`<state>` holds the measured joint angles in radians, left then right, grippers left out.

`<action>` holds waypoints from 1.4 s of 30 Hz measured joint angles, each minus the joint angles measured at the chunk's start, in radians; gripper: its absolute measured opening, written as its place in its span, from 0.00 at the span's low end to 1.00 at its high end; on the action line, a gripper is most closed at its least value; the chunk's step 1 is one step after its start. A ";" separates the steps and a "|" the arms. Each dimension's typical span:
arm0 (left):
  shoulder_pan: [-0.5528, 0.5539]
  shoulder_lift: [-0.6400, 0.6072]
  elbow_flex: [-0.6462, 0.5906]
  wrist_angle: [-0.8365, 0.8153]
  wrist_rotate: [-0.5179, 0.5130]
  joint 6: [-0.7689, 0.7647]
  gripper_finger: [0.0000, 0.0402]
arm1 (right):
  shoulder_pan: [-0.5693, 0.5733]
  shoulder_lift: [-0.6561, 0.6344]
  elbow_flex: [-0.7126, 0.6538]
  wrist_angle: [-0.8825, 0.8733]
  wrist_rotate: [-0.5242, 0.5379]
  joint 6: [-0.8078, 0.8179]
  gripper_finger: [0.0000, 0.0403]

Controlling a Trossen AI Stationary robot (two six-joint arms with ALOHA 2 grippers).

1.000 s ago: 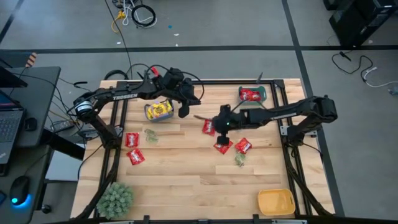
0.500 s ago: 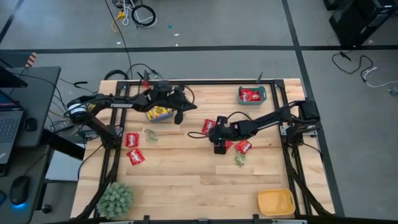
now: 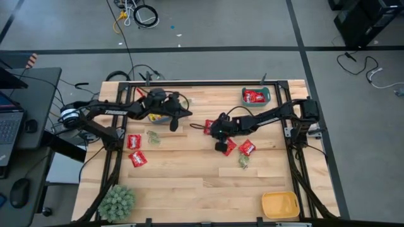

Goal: Sort candy
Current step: Put the red candy into the blue bin

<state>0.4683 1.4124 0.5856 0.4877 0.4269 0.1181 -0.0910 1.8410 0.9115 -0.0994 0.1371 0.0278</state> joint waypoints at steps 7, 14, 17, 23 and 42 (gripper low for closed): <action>0.000 0.000 -0.032 0.022 -0.014 -0.024 0.00 | -0.003 -0.039 0.007 -0.053 0.000 -0.026 0.00; 0.000 -0.006 -0.070 0.111 -0.014 -0.045 0.00 | -0.003 -0.156 0.019 -0.132 0.030 0.001 0.00; 0.000 -0.006 -0.081 0.124 -0.014 -0.045 0.00 | 0.001 -0.208 0.019 -0.168 0.052 0.007 0.00; 0.000 -0.007 -0.081 0.123 -0.014 -0.046 0.00 | -0.001 -0.206 0.019 -0.125 0.042 0.069 0.03; -0.014 -0.007 -0.081 0.080 -0.003 -0.047 0.00 | -0.102 0.003 0.020 0.080 0.016 0.085 0.64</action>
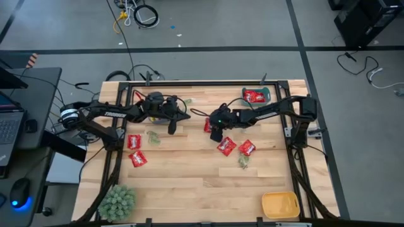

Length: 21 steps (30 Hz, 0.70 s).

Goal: Sort candy
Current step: Put the red candy into the blue bin

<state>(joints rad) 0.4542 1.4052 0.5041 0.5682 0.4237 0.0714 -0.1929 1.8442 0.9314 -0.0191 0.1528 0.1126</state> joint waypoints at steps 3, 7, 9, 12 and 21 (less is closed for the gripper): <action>-0.006 0.000 0.000 -0.007 0.000 0.004 0.00 | -0.004 0.026 0.002 0.019 -0.002 -0.001 0.69; -0.011 0.000 0.000 -0.011 -0.001 0.005 0.00 | -0.009 0.048 0.006 0.030 -0.037 -0.002 0.70; -0.012 0.000 0.000 -0.015 -0.001 0.004 0.00 | -0.009 0.044 0.005 0.028 -0.038 -0.002 0.67; -0.012 0.000 0.000 -0.017 -0.001 0.005 0.00 | -0.006 0.014 0.000 -0.008 -0.042 -0.001 0.59; -0.012 0.000 0.000 -0.021 -0.001 0.004 0.01 | -0.016 -0.132 -0.002 -0.159 -0.045 0.021 0.30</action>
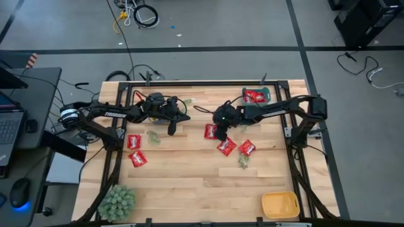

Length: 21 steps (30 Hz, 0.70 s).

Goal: Sort candy
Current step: Put the red candy into the blue bin

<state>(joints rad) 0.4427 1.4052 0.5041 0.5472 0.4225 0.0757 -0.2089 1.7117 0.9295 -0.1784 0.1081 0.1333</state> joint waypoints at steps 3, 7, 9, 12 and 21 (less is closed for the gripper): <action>0.000 0.000 0.000 0.000 0.000 0.000 0.01 | -0.010 -0.042 0.000 -0.020 -0.001 0.001 0.19; 0.000 0.000 0.000 -0.002 0.000 -0.001 0.01 | -0.010 -0.057 0.001 -0.042 -0.032 -0.039 0.07; 0.000 0.000 0.000 -0.004 0.000 -0.001 0.01 | -0.007 -0.050 0.001 -0.043 -0.046 -0.061 0.07; 0.000 0.000 0.000 -0.004 0.000 0.000 0.01 | -0.016 -0.022 0.001 -0.006 -0.104 -0.063 0.12; -0.001 0.000 0.000 -0.023 0.009 0.002 0.01 | -0.095 0.082 0.002 0.141 -0.268 -0.074 0.39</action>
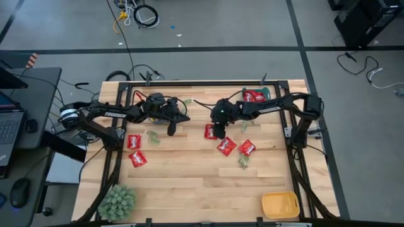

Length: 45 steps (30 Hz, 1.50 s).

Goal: Sort candy
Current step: Put the red candy into the blue bin

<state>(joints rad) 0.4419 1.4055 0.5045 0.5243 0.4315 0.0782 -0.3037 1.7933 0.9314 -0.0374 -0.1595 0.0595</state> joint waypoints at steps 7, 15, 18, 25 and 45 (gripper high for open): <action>0.000 0.000 0.000 -0.012 0.008 0.003 0.01 | -0.029 0.056 0.000 0.048 -0.060 -0.016 0.41; 0.000 0.000 0.000 -0.029 0.011 0.004 0.01 | -0.033 0.062 0.000 0.046 -0.127 -0.020 0.26; 0.000 0.000 0.000 -0.030 0.012 0.019 0.01 | -0.033 0.070 0.001 0.042 -0.126 -0.029 0.16; 0.000 0.000 0.000 -0.032 0.012 0.022 0.01 | -0.031 0.065 0.003 0.028 0.003 -0.029 0.02; 0.000 0.000 0.000 -0.045 0.012 0.015 0.01 | -0.050 -0.299 -0.001 -0.341 0.335 0.119 0.00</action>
<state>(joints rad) 0.4419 1.4059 0.5045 0.4793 0.4439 0.0933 -0.3541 1.4943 0.9306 -0.3788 0.1755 0.1787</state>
